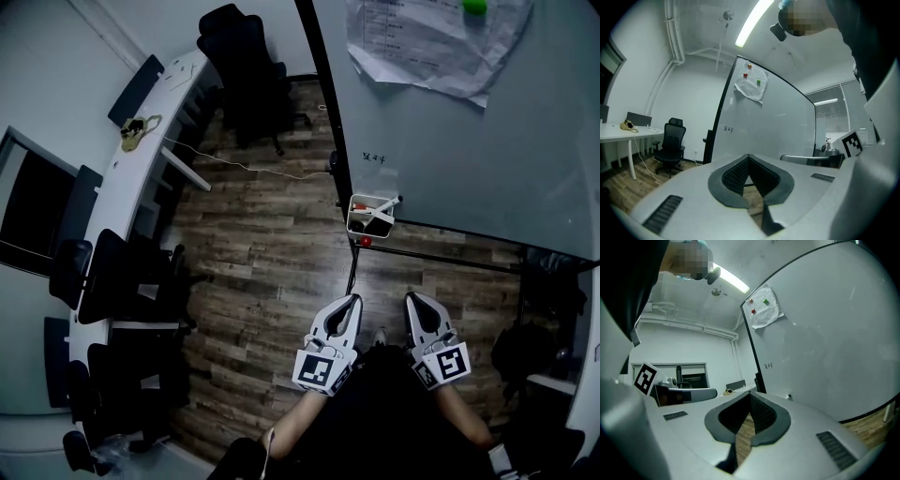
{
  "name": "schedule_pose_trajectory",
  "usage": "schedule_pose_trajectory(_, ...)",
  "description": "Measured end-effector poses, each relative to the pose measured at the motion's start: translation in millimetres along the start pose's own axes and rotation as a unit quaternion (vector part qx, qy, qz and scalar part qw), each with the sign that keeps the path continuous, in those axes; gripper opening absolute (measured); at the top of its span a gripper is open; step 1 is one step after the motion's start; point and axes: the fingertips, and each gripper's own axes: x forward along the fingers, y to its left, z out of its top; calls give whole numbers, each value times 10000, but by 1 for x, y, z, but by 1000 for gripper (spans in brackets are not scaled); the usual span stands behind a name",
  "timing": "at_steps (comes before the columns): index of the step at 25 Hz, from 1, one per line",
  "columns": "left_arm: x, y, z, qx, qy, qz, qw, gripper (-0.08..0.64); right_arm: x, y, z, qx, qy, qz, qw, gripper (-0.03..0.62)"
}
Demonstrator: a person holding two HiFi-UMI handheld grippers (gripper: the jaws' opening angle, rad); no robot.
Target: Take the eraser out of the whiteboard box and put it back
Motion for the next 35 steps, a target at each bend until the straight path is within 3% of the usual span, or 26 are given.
schedule_pose_trajectory(14,51,42,-3,-43,321,72,9994,6,61,-36,-18,-25,321,89,9994,15)
schedule_pose_trajectory(20,66,53,-13,-132,289,-216,9993,6,85,-48,-34,-116,482,95,9987,19)
schedule_pose_trajectory(25,81,65,-14,-209,318,-299,9988,6,109,-61,-48,-127,679,115,9975,103)
schedule_pose_trajectory(35,102,84,-25,-304,474,-434,9975,6,147,-85,-76,-290,1074,172,9936,196)
